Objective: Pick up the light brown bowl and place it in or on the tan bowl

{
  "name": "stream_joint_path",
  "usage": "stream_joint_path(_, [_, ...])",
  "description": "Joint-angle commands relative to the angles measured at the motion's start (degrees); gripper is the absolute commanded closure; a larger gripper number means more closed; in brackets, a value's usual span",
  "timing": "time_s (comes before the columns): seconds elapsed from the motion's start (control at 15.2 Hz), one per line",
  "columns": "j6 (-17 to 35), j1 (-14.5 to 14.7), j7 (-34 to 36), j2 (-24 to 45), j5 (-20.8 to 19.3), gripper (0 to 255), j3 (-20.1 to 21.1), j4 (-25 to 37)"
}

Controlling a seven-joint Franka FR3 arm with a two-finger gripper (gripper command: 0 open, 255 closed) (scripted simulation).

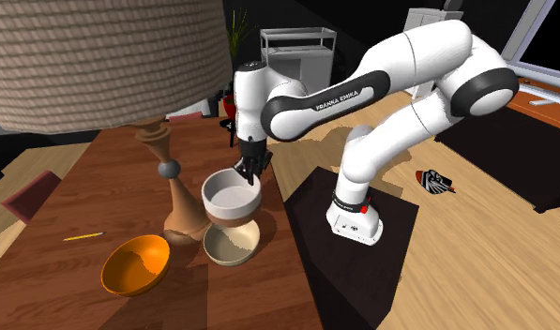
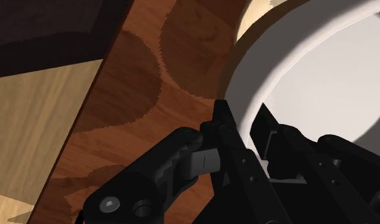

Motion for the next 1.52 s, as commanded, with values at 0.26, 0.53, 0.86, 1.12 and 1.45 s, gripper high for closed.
stream_joint_path(0.26, [2.1,0.4,5.3,4.6,1.5,255,5.9,3.4])
stream_joint_path(0.53, [5.7,0.8,5.5,6.2,1.9,255,6.9,1.2])
stream_joint_path(0.86, [10.7,1.5,6.2,8.8,2.0,255,7.8,-1.2])
stream_joint_path(1.12, [14.6,1.2,6.3,11.1,2.5,255,9.4,-3.0])
stream_joint_path(1.45, [17.8,0.8,6.6,13.1,2.7,255,10.6,-4.1])
